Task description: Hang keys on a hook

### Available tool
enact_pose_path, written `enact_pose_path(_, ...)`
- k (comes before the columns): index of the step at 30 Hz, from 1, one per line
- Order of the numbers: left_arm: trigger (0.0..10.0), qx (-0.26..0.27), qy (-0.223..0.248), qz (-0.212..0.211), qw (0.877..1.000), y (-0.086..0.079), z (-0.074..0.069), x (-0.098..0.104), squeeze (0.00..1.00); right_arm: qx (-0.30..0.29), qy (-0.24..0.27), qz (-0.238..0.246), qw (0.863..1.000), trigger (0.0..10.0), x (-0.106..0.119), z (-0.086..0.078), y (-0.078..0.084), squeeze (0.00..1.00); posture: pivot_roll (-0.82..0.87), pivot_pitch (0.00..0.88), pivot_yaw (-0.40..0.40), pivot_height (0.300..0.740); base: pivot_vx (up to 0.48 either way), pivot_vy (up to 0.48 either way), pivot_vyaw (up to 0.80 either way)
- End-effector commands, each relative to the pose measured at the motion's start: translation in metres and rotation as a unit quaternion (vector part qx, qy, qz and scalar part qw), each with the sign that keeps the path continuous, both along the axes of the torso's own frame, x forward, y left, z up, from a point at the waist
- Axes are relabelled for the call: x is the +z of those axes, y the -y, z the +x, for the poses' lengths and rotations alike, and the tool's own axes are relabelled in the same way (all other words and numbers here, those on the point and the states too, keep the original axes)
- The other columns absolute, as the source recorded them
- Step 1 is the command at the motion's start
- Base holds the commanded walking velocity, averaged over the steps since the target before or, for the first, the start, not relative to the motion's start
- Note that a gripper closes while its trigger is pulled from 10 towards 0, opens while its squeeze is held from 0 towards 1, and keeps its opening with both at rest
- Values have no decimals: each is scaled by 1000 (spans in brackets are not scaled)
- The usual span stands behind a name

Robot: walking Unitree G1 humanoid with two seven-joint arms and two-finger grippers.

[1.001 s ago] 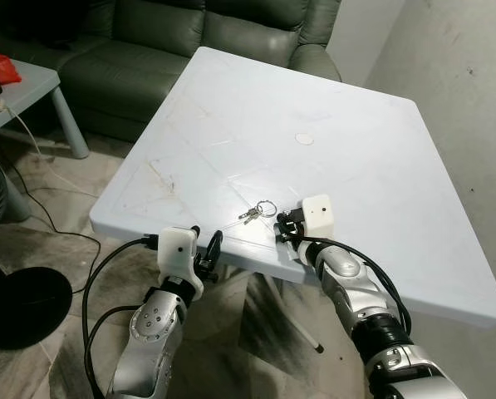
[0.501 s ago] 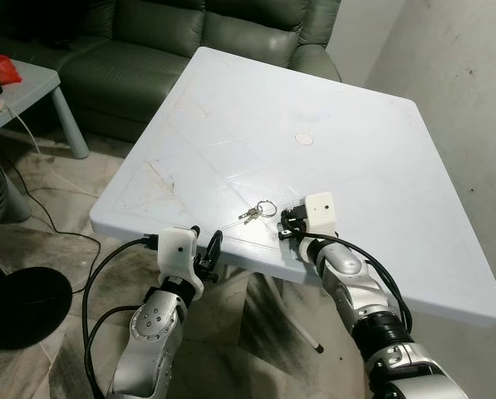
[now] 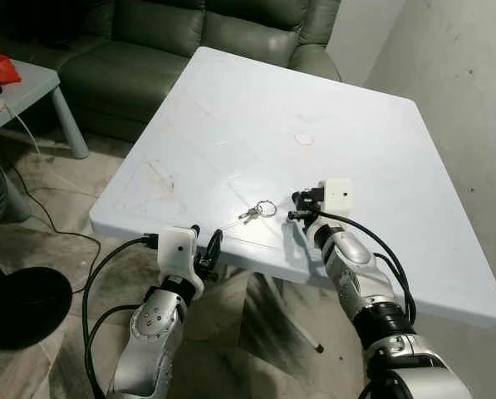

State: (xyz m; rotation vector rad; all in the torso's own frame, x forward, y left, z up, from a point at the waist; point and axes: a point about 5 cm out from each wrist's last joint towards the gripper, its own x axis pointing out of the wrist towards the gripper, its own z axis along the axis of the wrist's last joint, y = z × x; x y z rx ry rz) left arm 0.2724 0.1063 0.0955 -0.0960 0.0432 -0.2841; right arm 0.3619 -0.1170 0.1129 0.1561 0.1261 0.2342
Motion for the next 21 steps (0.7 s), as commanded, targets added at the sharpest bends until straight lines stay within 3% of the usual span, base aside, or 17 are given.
enact_pose_path(1, 10000, -2, -4, -1, 1000, 5, 1, -1, 0, -14, 16, 7, 1000, 0, 10, 4, 7, 0, 75, 87, -171, 740, 0, 0, 0)
enact_pose_path(5, 10000, 0, -3, -1, 1000, 5, 1, 0, 0, -21, 23, 1, 1000, 0, 10, 4, 9, 0, 75, 88, -170, 740, 0, 0, 0)
enact_pose_path(6, 10000, 0, -3, -1, 1000, 5, 1, 0, 0, -20, 27, -5, 999, 4039, 10, 4, 9, 0, 75, 88, -170, 740, 0, 0, 0)
enact_pose_path(7, 10000, 0, -3, -1, 1000, 5, 1, 0, 0, -20, 27, -5, 999, 4039, 10, 4, 9, 0, 75, 88, -170, 740, 0, 0, 0)
enact_pose_path(8, 10000, 0, -3, 0, 1000, 5, 1, 0, 0, -17, 28, -12, 999, 9059, 10, 4, 8, 0, 73, 88, -168, 740, 0, 0, 0)
enact_pose_path(9, 10000, 0, -3, 0, 1000, 5, 1, 0, 0, -15, 29, -17, 999, 9059, 10, 3, 8, 0, 73, 89, -168, 740, 0, 0, 0)
enact_pose_path(10, 10000, 0, -3, 0, 1000, 5, 2, -1, 0, -13, 29, -19, 999, 10000, 9, 3, 8, 0, 73, 88, -168, 740, 0, 0, 0)
enact_pose_path(12, 10000, 0, -2, 1, 1000, 5, 2, 0, 0, -9, 27, -19, 999, 10000, 8, 3, 7, 0, 73, 88, -169, 740, 0, 0, 0)
enact_pose_path(13, 10000, 1, -2, 1, 1000, 5, 2, 0, 0, -3, 19, -21, 1000, 10000, 6, 2, 7, 1000, 73, 87, -168, 740, 0, 0, 0)
enact_pose_path(17, 10000, 2, -1, 1, 1000, 5, 2, 0, 0, 3, 14, -23, 1000, 10000, 4, 2, 7, 1000, 73, 86, -168, 740, 0, 0, 0)
enact_pose_path(18, 10000, 2, -1, 1, 1000, 5, 3, 0, 0, 3, 13, -24, 1000, 10000, 4, 2, 7, 0, 72, 84, -168, 740, 0, 0, 0)
enact_pose_path(21, 10000, 2, -1, 1, 1000, 5, 3, 0, 0, 2, 15, -27, 1000, 10000, 4, 2, 7, 0, 74, 83, -168, 740, 0, 0, 0)
